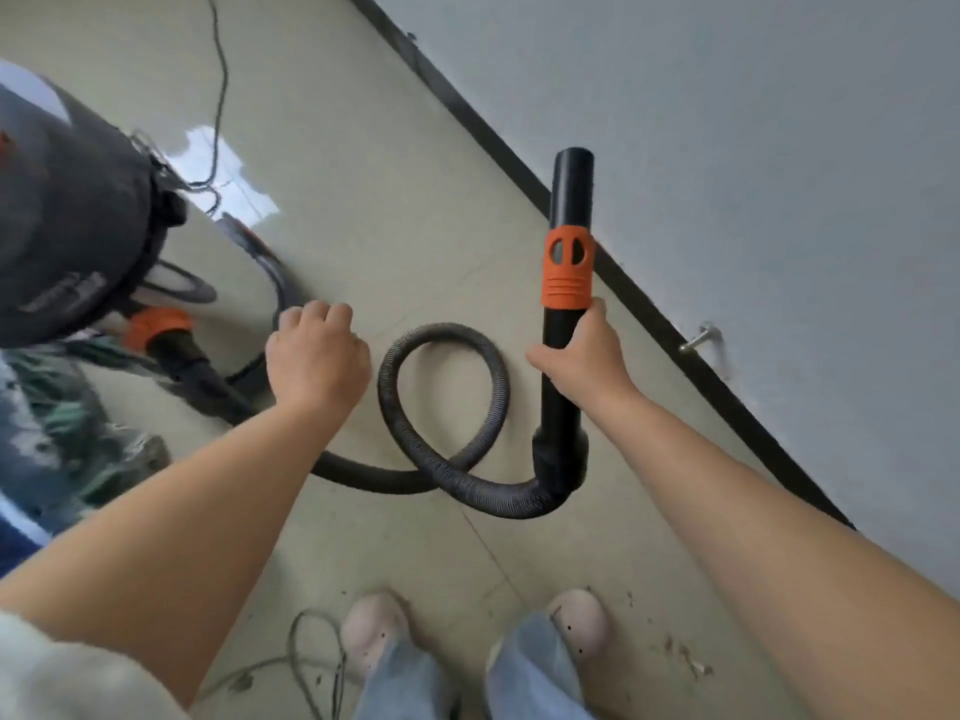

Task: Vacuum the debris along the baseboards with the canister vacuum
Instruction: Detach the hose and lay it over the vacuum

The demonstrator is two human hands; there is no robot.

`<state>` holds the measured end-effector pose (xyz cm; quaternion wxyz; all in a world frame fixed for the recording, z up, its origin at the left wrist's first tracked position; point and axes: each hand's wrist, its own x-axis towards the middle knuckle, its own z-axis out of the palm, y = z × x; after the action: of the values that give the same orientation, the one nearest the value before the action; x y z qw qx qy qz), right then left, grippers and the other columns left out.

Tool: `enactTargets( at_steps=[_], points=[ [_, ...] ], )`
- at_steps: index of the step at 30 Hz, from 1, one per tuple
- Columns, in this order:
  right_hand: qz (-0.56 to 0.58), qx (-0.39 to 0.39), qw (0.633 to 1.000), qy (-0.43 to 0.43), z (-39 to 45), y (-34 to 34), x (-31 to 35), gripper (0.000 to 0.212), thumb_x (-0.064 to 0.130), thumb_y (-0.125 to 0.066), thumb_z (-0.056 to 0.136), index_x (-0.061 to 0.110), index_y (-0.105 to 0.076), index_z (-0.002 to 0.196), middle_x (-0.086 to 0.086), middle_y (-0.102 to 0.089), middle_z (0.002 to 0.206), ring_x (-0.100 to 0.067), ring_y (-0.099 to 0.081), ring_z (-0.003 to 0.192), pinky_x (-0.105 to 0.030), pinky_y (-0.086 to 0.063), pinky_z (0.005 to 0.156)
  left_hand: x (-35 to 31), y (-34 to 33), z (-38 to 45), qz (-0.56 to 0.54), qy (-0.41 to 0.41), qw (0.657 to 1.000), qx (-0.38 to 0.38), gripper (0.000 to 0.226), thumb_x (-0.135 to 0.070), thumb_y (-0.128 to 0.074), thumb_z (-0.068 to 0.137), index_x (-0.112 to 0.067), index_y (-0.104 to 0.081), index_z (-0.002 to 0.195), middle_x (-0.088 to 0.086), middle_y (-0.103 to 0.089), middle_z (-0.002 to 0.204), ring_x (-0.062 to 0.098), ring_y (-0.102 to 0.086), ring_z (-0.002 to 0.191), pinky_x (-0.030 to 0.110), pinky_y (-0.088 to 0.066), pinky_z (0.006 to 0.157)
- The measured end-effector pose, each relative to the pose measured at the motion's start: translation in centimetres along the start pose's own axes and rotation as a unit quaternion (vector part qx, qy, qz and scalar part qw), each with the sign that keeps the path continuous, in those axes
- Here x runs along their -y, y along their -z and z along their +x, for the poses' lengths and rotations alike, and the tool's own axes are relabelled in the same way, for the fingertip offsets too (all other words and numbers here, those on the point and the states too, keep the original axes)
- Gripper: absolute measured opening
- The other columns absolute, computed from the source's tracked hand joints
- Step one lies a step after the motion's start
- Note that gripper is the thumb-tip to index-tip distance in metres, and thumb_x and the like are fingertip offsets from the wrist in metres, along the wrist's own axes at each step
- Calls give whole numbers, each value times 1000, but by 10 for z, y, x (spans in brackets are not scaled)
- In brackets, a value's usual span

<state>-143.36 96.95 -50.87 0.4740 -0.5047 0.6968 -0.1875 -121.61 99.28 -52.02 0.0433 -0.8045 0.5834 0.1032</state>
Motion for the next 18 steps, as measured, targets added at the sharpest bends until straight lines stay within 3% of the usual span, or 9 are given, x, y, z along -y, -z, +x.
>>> enactTargets(
  at_steps=[4,10,14,18],
  points=[
    [-75,65,992,75,-13,-82,84,46,11,-65,83,7,-36,119,-3,-46,92,-20,-49,78,-22,-37,62,109,33,-13,-20,93,995,-16,29,-15,-41,93,-6,-52,118,14,-51,125,34,-38,117,42,-36,90],
    [-125,125,973,145,-41,-213,188,48,12,-64,83,4,-36,121,-4,-46,92,-21,-50,76,-19,-36,54,247,68,-28,-67,190,978,-45,30,-16,-42,93,-5,-51,119,14,-51,125,33,-38,118,42,-36,87],
    [-147,127,966,172,-44,-277,250,46,12,-63,84,3,-36,120,4,-39,76,-17,-44,68,-15,-29,48,311,88,-18,-107,218,968,-57,32,-18,-42,94,-6,-50,123,13,-49,127,31,-37,120,42,-36,89],
    [-161,132,958,195,-37,-317,298,44,14,-62,86,4,-36,120,-3,-45,87,-20,-46,74,-16,-29,48,351,104,1,-144,238,958,-74,35,-18,-40,95,-6,-47,127,12,-48,131,30,-36,122,42,-36,92]
  ],
)
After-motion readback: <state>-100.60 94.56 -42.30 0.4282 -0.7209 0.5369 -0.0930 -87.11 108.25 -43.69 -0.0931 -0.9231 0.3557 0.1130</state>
